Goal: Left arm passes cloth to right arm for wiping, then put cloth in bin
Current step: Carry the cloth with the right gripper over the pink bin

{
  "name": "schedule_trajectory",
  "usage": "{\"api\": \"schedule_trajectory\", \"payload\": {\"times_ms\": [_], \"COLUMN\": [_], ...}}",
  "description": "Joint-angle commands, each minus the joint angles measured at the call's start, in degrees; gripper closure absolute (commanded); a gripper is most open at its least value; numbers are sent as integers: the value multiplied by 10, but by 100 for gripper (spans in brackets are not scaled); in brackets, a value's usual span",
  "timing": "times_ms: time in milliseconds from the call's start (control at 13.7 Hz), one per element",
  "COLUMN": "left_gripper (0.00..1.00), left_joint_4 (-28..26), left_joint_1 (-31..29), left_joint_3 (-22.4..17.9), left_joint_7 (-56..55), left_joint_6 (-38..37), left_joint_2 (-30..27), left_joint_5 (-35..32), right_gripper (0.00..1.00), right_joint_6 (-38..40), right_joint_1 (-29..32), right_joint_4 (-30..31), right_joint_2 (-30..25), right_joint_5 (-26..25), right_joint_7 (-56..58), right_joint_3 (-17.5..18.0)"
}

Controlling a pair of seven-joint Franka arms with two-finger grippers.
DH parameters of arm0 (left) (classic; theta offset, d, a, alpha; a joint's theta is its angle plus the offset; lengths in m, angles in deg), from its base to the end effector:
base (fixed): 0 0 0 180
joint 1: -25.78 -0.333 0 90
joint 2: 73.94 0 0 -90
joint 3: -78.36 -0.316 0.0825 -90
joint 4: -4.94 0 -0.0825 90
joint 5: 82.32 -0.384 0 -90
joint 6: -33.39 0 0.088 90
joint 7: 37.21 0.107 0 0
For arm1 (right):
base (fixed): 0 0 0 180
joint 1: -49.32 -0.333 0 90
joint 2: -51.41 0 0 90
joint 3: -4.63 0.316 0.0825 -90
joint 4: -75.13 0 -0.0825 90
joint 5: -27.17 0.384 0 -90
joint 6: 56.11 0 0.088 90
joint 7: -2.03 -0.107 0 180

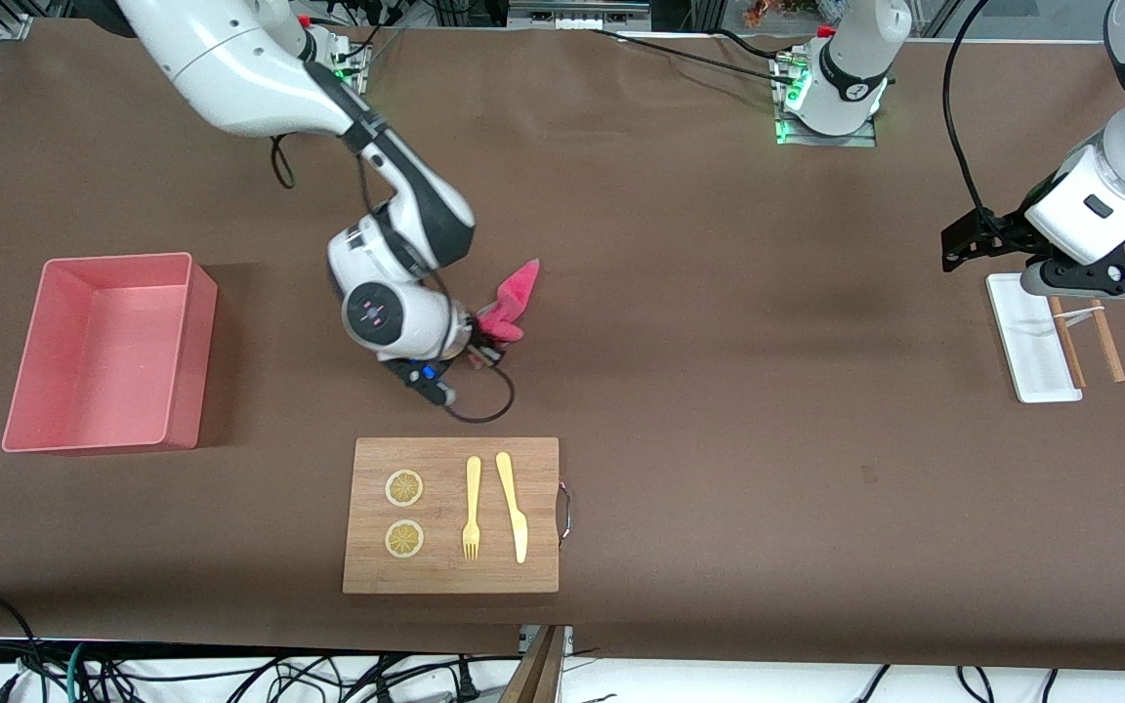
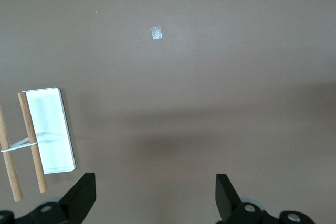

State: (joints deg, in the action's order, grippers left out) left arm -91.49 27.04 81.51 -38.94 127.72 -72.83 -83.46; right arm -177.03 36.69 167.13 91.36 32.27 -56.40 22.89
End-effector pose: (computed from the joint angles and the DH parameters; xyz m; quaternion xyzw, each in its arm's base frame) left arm 0.5605 -0.0410 0.5670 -0.9993 0.0244 0.0275 0.0108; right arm 0.5913 0.3285 0.2254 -0.9447 0.2855 0.1555 0.0425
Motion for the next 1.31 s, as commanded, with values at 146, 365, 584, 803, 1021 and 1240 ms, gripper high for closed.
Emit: {"api": "schedule_trajectory", "payload": {"times_ms": [146, 365, 584, 803, 1021, 1240], "left_gripper": [0, 0, 0, 0, 0, 0], "left_joint_4": [-3, -3, -3, -3, -4, -4], "left_joint_1": [-2, -2, -2, -2, -2, -2], "left_joint_3": [2, 2, 2, 1, 1, 1], "left_joint_7": [-5, -5, -5, -4, -5, -4], "left_joint_6": [-5, -5, -5, -5, -5, -5], "left_joint_2": [-6, -6, -5, -5, -5, -5], "left_joint_5": [-10, -10, -10, -10, -10, -10], "right_gripper": [100, 100, 100, 100, 100, 100], "right_joint_6": [92, 139, 185, 293, 425, 480], "right_joint_1": [29, 44, 79, 110, 142, 149], "right_joint_4": [-1, -1, -10, -54, -130, -156], "right_joint_2": [-25, -44, -86, -136, -158, -177], "right_joint_5": [-21, -51, -53, -52, -52, -70], "right_joint_7": [173, 265, 336, 400, 490, 612], "right_joint_3": [-75, -114, -118, -118, -133, -198]}}
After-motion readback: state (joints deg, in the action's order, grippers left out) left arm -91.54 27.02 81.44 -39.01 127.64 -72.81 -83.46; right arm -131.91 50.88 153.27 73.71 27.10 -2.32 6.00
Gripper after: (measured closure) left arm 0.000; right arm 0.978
